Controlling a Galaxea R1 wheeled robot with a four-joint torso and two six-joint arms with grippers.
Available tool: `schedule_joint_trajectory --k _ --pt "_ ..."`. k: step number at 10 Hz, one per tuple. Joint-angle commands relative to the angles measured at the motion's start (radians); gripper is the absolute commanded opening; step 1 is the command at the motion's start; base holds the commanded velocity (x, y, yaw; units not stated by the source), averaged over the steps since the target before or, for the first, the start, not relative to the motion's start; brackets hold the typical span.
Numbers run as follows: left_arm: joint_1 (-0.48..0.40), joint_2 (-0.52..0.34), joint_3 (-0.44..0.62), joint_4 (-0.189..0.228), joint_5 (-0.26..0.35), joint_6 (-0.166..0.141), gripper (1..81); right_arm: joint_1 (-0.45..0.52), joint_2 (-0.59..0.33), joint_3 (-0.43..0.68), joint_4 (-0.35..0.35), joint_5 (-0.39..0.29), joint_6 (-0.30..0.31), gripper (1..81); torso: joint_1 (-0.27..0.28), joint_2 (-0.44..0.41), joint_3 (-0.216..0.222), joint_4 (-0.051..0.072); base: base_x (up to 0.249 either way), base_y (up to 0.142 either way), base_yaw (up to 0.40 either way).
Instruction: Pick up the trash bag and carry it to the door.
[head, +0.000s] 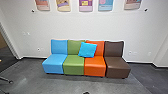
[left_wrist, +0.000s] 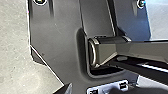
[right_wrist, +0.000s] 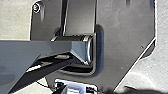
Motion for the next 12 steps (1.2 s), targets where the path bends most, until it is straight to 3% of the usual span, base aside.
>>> schedule_joint_trajectory --k 1,12 --pt "-0.029 0.002 0.003 0.002 0.068 0.002 81.1 0.023 0.003 0.004 -0.014 -0.061 -0.008 81.1 0.000 0.000 0.000 0.000 0.121 0.000 0.000" --pt "-0.029 0.002 0.005 -0.002 0.073 0.002 81.1 0.016 -0.002 0.005 -0.016 -0.061 -0.010 81.1 0.000 0.000 0.000 0.000 0.078 0.000 0.000"
